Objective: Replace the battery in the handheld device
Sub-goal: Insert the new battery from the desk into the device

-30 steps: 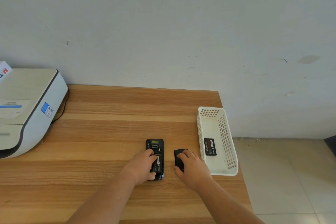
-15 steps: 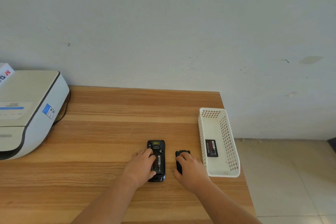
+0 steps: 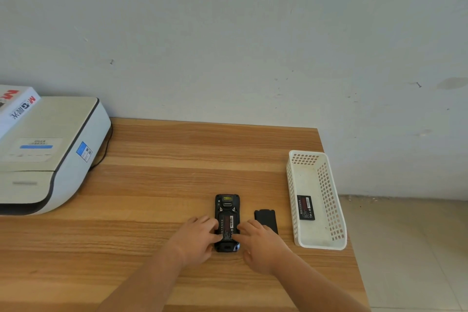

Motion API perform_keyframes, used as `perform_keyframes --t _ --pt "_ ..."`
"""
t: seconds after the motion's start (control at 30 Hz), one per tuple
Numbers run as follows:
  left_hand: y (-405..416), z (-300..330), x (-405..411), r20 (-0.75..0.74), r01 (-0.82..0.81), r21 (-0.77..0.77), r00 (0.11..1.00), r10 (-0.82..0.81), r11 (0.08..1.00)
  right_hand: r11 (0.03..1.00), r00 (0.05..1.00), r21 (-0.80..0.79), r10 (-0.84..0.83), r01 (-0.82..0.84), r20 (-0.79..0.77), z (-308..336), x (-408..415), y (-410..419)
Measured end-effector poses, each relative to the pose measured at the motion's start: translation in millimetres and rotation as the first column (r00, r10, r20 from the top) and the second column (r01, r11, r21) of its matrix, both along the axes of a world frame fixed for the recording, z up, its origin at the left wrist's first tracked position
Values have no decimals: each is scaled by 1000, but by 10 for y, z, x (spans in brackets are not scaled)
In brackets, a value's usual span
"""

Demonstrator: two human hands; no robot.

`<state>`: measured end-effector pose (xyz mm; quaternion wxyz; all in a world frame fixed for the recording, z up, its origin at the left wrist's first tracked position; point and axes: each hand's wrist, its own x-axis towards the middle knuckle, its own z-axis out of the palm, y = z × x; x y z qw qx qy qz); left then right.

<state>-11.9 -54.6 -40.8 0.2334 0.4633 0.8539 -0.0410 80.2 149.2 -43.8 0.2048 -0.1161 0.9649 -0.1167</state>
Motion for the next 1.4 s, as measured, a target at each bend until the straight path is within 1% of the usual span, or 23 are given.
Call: perform_keyframes --t 0.1,0.23,0.37,0.47,0.53,0.6,0.73,0.97,1.0,1.07,1.13,1.17,1.27,1.4 --pt "5 0 -4 15 -27 -13 1000 27 1000 999 999 40 33 -32 -14 -5 -7 10" --pt "54 -19 -1 68 -122 -22 990 124 992 993 997 99 67 -64 -30 -47 -21 -12" --pt "66 -5 -33 94 -142 -61 985 147 988 990 995 118 88 -82 -42 -65 -59 -5" --pt "70 36 -55 122 -162 -37 979 166 986 994 997 96 61 -55 -55 -42 -131 -8" --pt "78 42 -69 96 -164 22 982 162 986 997 998 70 29 -25 -56 -40 -175 -27" --pt "89 35 -82 53 -129 51 991 126 990 998 999 64 10 -7 -44 -53 -210 -46" --pt "129 13 -70 1 -64 0 998 64 998 993 999 115 29 -27 -17 -41 -271 -67" --pt "144 -32 -39 40 -139 15 990 138 990 991 999 131 28 -25 -23 -65 -274 -70" --pt "151 -27 -49 50 -159 37 986 157 987 994 1000 105 -1 4 -27 -56 -287 -78" --pt "177 -24 -68 55 -249 110 968 245 962 989 988 25 -147 148 -57 -54 -329 -104" --pt "229 -32 -85 61 -381 160 925 376 911 948 945 -31 -318 316 -81 -49 -380 -130" --pt "260 -44 -90 73 -447 163 894 441 879 931 928 -28 -364 363 -76 -57 -404 -143" --pt "350 -86 -142 98 -583 146 813 574 800 908 907 7 -419 420 -47 -132 -465 -170" --pt "402 -177 -204 103 -623 117 782 614 774 886 886 30 -462 463 -41 -212 -502 -194"
